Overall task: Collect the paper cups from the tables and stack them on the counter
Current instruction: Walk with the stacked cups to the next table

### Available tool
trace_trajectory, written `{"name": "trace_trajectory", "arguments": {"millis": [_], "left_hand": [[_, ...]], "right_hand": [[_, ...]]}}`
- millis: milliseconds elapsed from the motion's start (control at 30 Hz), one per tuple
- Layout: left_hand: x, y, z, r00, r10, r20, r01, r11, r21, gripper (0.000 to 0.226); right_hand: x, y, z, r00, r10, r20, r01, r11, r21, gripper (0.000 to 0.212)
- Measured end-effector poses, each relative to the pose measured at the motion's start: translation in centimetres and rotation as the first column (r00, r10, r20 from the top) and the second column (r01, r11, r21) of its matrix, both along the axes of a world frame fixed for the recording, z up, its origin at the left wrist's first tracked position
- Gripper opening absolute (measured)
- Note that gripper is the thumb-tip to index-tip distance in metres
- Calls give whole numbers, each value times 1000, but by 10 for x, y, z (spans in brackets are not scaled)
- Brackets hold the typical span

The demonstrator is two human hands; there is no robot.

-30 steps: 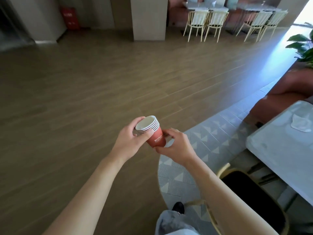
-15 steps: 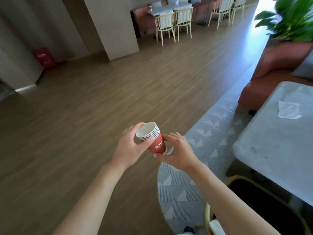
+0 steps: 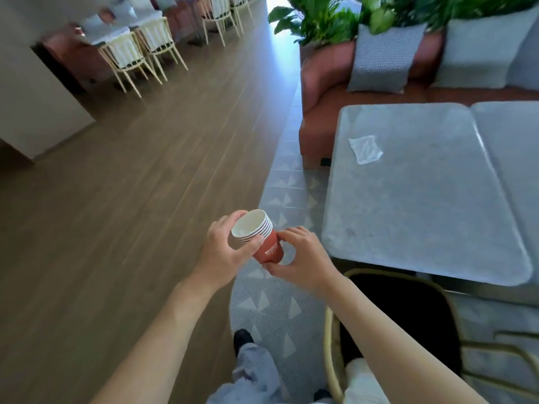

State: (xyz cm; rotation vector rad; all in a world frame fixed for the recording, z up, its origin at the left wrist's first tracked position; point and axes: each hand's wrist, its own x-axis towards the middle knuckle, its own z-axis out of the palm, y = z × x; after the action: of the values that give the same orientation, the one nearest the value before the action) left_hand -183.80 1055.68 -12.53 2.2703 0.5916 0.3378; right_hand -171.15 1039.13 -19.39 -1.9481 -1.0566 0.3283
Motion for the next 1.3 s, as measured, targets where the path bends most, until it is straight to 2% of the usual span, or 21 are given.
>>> {"name": "trace_trajectory", "arguments": {"millis": [100, 267, 500, 700, 867, 1100, 1300], "left_hand": [[35, 23, -11, 995, -102, -11, 101, 995, -13, 70], [82, 71, -23, 970, -240, -24, 240, 971, 14, 68], [121, 153, -24, 929, -368, -31, 369, 929, 21, 80], [130, 214, -15, 937, -345, 44, 345, 938, 21, 79], [126, 271, -4, 957, -288, 44, 286, 958, 31, 80], [130, 323, 4, 972, -228, 48, 228, 974, 10, 62], [151, 342, -2, 979, -185, 87, 190, 980, -55, 81]], "right_hand": [[17, 9, -6, 996, -94, -6, 94, 995, -24, 66], [33, 43, -11, 967, -256, -10, 254, 964, -72, 59], [53, 108, 6, 945, -326, 35, 328, 933, -145, 60], [69, 171, 24, 947, -305, 100, 318, 934, -166, 58], [80, 231, 31, 957, -250, 145, 274, 945, -179, 61], [101, 286, 36, 968, -180, 172, 212, 958, -190, 60], [135, 312, 32, 973, -145, 179, 176, 968, -176, 61]]}}
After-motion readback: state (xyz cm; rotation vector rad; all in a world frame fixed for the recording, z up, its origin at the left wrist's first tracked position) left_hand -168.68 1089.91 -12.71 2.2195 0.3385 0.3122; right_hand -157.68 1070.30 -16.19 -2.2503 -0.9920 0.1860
